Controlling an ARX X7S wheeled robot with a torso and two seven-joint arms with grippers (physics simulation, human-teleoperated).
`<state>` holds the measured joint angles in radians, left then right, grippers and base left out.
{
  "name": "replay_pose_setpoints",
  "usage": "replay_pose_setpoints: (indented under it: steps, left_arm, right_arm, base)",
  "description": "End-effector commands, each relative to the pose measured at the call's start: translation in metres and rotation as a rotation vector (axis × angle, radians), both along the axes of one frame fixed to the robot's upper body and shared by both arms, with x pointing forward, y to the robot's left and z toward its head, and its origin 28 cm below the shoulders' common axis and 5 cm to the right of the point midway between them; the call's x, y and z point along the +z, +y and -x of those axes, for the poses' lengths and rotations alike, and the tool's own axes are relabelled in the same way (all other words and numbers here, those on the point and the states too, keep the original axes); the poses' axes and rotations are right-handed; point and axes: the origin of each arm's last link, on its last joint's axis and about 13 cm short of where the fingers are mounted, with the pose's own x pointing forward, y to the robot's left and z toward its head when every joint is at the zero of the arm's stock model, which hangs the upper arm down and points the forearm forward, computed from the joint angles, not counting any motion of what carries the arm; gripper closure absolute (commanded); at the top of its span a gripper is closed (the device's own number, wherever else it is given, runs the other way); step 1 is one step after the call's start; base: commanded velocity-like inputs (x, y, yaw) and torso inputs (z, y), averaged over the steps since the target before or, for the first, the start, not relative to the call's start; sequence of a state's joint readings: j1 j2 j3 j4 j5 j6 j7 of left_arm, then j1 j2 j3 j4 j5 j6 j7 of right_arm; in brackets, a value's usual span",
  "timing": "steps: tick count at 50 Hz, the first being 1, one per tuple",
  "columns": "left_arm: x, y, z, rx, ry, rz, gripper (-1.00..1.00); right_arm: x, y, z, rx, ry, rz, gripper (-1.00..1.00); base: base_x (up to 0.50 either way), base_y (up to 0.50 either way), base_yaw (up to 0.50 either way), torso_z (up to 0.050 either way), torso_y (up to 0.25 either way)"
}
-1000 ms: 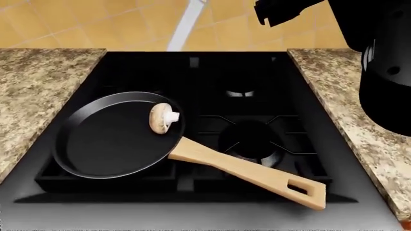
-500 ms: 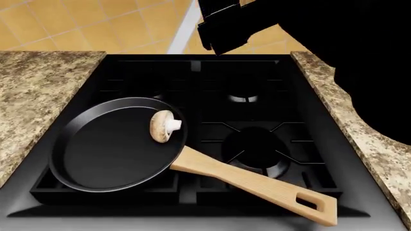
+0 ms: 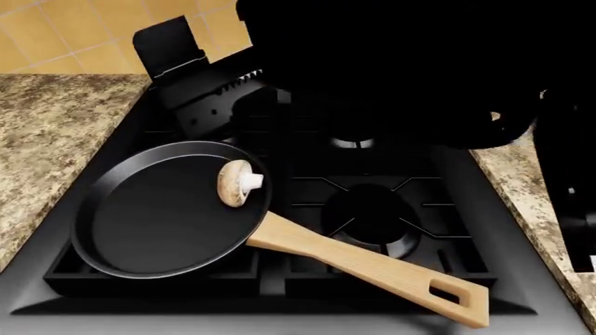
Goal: Pick the mushroom from the pan and place it in the bowl.
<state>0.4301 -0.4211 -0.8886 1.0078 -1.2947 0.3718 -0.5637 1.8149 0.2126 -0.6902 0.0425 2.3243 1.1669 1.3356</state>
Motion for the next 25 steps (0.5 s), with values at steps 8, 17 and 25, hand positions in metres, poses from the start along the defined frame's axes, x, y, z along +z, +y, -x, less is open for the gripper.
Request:
replay_pose_setpoints:
  steps: [8, 17, 25]
  left_arm:
    - [-0.003, 0.002, 0.001, 0.003, -0.003, 0.016, -1.0]
    - [-0.005, 0.003, 0.0, 0.0, -0.001, 0.02, -1.0]
    - [-0.005, 0.003, -0.001, -0.001, 0.0, 0.024, -1.0]
  right_arm:
    - [-0.018, 0.023, -0.026, -0.017, 0.137, 0.104, -1.0]
    - [-0.032, 0.028, -0.04, -0.041, 0.191, 0.129, -1.0]
    - [-0.049, 0.03, -0.056, -0.037, 0.242, 0.094, -1.0]
  base:
    - [0.0, 0.0, 0.0, 0.0, 0.0]
    - [0.0, 0.0, 0.0, 0.0, 0.0]
    - [0.0, 0.0, 0.0, 0.0, 0.0]
